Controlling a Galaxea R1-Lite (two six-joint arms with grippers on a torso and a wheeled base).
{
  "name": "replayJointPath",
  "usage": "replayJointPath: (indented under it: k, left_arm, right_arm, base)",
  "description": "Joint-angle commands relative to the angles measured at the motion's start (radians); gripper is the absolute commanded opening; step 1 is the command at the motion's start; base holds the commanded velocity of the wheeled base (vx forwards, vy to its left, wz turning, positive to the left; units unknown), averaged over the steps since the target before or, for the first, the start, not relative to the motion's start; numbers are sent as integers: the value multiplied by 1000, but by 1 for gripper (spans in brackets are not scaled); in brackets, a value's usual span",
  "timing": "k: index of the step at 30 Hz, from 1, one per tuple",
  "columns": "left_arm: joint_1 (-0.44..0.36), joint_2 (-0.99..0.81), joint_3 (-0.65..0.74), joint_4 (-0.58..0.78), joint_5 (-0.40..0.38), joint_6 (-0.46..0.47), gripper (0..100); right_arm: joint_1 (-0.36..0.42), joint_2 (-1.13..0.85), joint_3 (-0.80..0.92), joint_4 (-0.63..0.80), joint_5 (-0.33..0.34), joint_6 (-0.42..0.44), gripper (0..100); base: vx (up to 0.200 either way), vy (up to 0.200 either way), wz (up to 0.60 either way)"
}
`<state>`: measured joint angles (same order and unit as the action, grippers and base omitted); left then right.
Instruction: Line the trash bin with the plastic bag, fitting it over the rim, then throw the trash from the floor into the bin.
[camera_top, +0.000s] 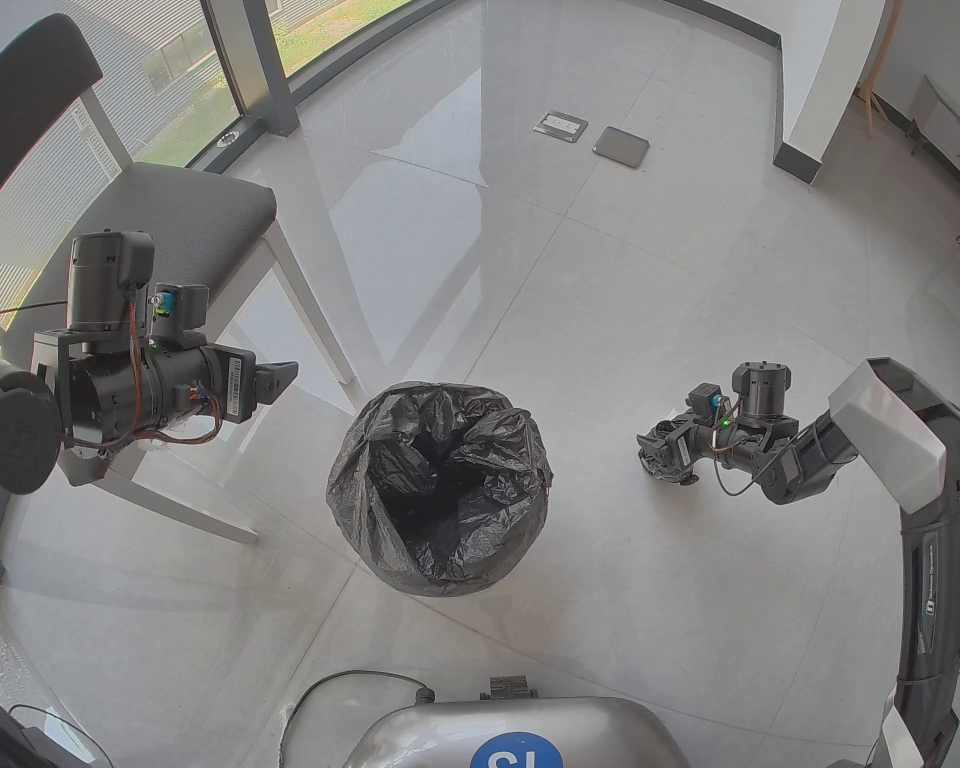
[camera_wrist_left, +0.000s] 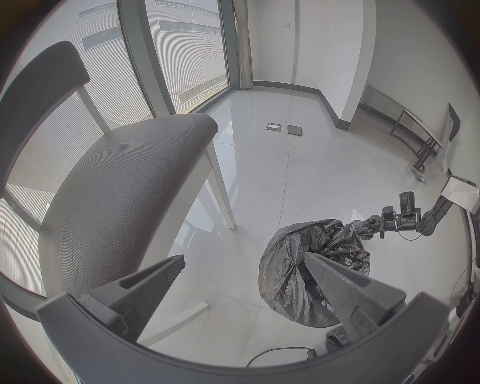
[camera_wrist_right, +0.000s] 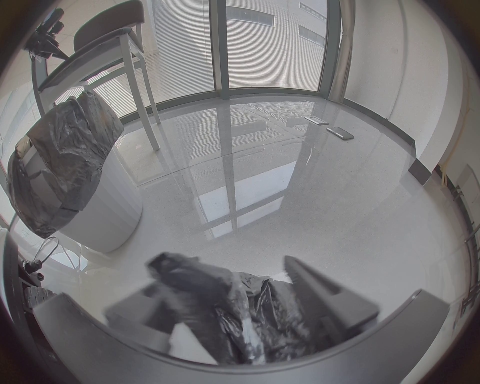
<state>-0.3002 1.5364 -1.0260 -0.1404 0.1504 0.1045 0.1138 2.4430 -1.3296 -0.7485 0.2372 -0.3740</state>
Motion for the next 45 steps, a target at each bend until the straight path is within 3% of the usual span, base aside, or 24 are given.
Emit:
replayJointPath:
  k: [1, 8, 9, 24, 36, 45]
  left_arm:
    - [6, -1, 3, -1, 1, 0, 100]
    - [26, -10, 9, -1, 1, 0, 100]
    - [26, -10, 9, -2, 1, 0, 100]
    - [21, 5, 17, -4, 1, 0, 100]
    - [15, 59, 43, -4, 14, 11, 100]
    - [16, 76, 110, -5, 35, 46, 100]
  right_arm:
    - [1, 103, -63, -2, 4, -13, 100]
    - [-11, 117, -109, -31, 50, -51, 100]
    - [-13, 117, -108, -31, 50, -54, 0]
    - [-23, 117, -17, -40, 48, -59, 0]
    - [-14, -285, 316, -126, 48, -109, 0]
    - [118, -671, 500, -111, 51, -108, 0]
  base:
    - [0, 0, 0]
    - [0, 0, 0]
    - [0, 0, 0]
    - [0, 0, 0]
    - [0, 0, 0]
    - [0, 0, 0]
